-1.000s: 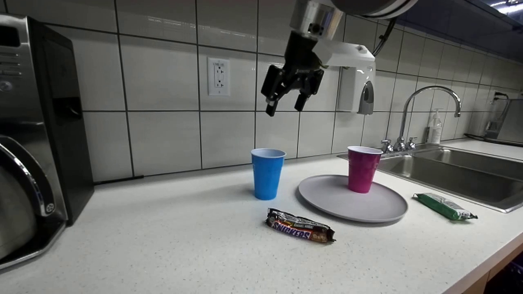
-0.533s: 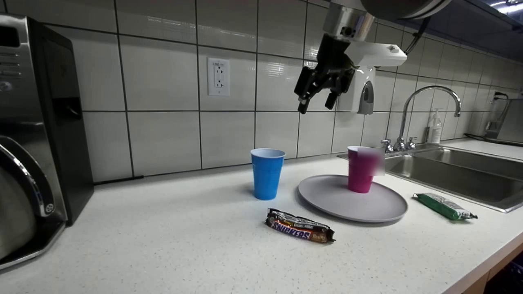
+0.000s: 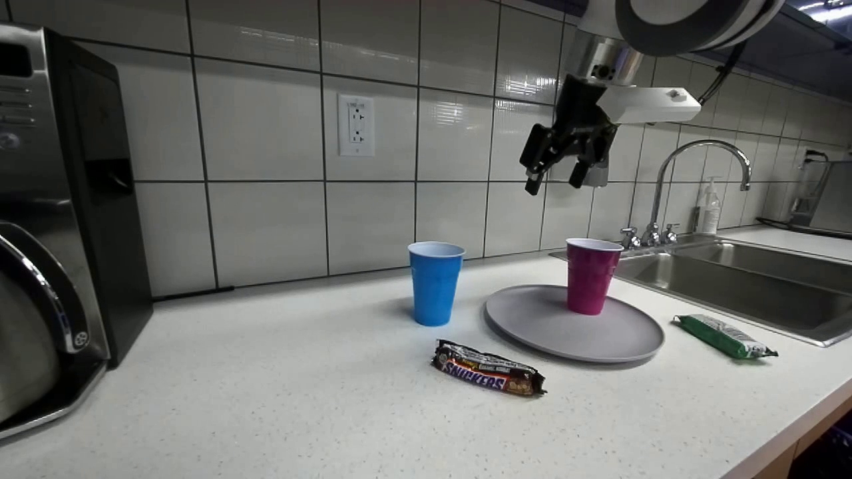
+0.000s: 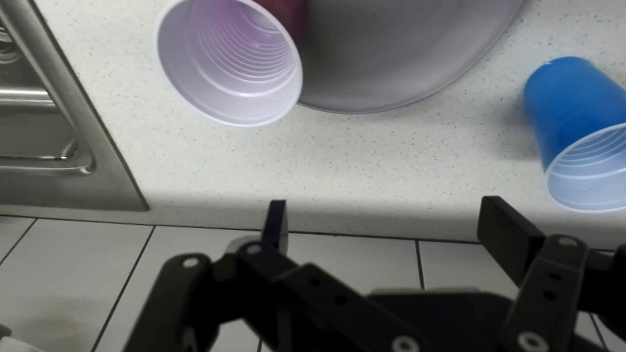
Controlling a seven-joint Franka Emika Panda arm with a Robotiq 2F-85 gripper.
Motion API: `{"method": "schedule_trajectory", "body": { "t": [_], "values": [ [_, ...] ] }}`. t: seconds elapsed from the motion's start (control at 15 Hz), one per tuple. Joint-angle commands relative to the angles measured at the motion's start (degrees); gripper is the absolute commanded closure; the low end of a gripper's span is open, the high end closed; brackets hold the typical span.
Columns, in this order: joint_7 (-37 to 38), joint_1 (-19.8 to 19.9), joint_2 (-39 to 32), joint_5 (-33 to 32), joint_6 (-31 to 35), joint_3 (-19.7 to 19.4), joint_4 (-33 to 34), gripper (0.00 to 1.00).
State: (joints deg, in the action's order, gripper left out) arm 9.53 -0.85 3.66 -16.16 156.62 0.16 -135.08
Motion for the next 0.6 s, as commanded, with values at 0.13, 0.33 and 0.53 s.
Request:
{"method": "schedule_trajectory", "body": {
  "t": [0.13, 0.33, 0.53],
  "values": [
    [-2.12, 1.50, -0.31, 1.90, 0.85, -0.97, -1.32, 0.00],
    [-3.20, 1.63, -1.61, 3.39, 1.08, -1.48, -1.22, 0.00],
    [-4.36, 1.70, -3.22, 5.33, 1.28, -1.86, -0.62, 0.00]
  ]
}}
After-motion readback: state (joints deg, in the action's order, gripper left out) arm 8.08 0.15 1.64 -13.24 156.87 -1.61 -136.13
